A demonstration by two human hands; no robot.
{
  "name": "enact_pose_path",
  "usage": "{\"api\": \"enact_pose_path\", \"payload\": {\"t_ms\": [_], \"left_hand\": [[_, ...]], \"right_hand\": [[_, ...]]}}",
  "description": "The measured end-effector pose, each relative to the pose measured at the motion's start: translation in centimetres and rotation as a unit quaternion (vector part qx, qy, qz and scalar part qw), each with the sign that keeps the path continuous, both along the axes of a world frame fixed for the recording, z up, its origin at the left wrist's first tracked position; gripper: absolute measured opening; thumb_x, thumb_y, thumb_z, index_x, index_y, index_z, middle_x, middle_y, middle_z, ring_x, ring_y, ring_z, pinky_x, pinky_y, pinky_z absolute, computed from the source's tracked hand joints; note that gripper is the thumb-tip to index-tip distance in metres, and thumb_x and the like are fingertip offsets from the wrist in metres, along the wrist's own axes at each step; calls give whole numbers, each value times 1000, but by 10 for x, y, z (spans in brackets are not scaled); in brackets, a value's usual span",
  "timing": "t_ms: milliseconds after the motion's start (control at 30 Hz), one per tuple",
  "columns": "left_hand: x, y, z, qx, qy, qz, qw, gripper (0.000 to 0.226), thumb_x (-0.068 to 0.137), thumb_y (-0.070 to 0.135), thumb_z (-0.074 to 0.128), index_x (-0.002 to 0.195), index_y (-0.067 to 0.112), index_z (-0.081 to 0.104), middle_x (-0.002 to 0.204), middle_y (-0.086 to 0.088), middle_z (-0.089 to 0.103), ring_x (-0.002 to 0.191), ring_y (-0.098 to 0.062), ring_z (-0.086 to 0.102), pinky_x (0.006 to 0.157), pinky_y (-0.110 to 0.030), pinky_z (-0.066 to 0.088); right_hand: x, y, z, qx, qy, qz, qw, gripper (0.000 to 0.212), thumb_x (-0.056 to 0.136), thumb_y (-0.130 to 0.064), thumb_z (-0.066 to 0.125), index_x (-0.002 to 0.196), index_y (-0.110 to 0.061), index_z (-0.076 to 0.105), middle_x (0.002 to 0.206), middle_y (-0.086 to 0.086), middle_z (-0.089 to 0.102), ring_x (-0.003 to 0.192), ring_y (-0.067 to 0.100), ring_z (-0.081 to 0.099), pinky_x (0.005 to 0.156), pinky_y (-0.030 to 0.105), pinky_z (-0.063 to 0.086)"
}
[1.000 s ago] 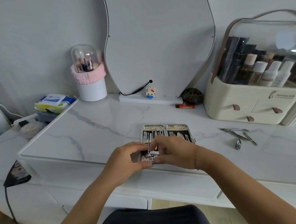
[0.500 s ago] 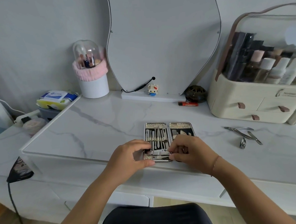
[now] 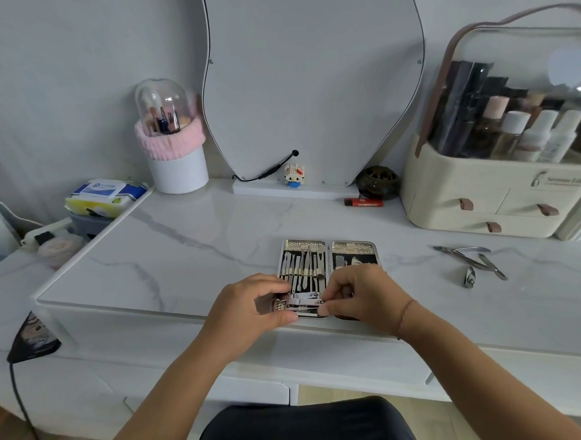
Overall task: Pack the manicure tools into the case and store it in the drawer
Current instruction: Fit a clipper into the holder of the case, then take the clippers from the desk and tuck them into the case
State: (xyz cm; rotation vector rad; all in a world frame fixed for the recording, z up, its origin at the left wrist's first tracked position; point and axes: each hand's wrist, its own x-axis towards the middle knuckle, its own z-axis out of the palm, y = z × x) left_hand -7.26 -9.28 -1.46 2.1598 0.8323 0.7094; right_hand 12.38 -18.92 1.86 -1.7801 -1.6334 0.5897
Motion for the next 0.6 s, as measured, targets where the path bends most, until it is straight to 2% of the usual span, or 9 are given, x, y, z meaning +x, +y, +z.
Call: {"api": "enact_pose_path", "payload": {"t_ms": [100,200,267,333,400,467,600], "left_hand": [[0,-1,0,2,0,2,1000,47,62,39,82,107,30,69,108,26,61,104,11,54,89,-3,36],[0,-2,0,3,-6,3,1000,46,62,38,82,106,30,69,108,25,62,105,11,54,88,-1,35],[0,-2,-1,5,-10,3,1000,46,62,37,82,106,30,70,108,24,62,104,11,54,87,0,34],[1,-2,-1,7,-9,2,1000,45,62,38,82,105,30,70,108,23,63,104,10,55,88,-2,36],[1,-1,-1,7,-9,3,1000,44,62,38,82,104,31,70,107,22,63,103,9,56,89,-4,37],[1,-2,-1,9,-11,6,1000,44,62,37,83,103,30,71,106,22,64,102,9,56,88,-4,38],[0,-4,-3,9,-21,11,1000,43,62,36,83,102,29,71,105,21,65,101,8,57,86,-2,37]], "right_hand": [[-1,1,3,-21,7,-1,1000,15,69,-20,81,67,-17,67,47,-11,56,45,0,47,47,8,35],[3,-1,4,-38,-6,11,999,6,75,-22,76,77,-17,73,68,1,68,55,1,52,56,12,44],[6,-3,2,-31,-1,7,999,4,78,-20,73,81,-18,74,75,7,71,60,9,56,63,18,49],[5,-3,0,-19,5,-4,1000,3,77,-18,74,80,-16,73,73,5,71,59,6,58,63,18,50],[1,-2,-1,-13,8,-11,1000,4,76,-15,74,77,-13,72,63,-2,66,52,-1,53,55,11,43],[-2,0,-3,-8,5,-12,1000,5,76,-15,75,74,-12,71,57,-8,59,48,-1,49,52,9,38],[0,-1,-5,-1,14,-2,1000,2,77,-14,74,75,-13,72,62,-4,62,50,-1,49,53,9,38]]}}
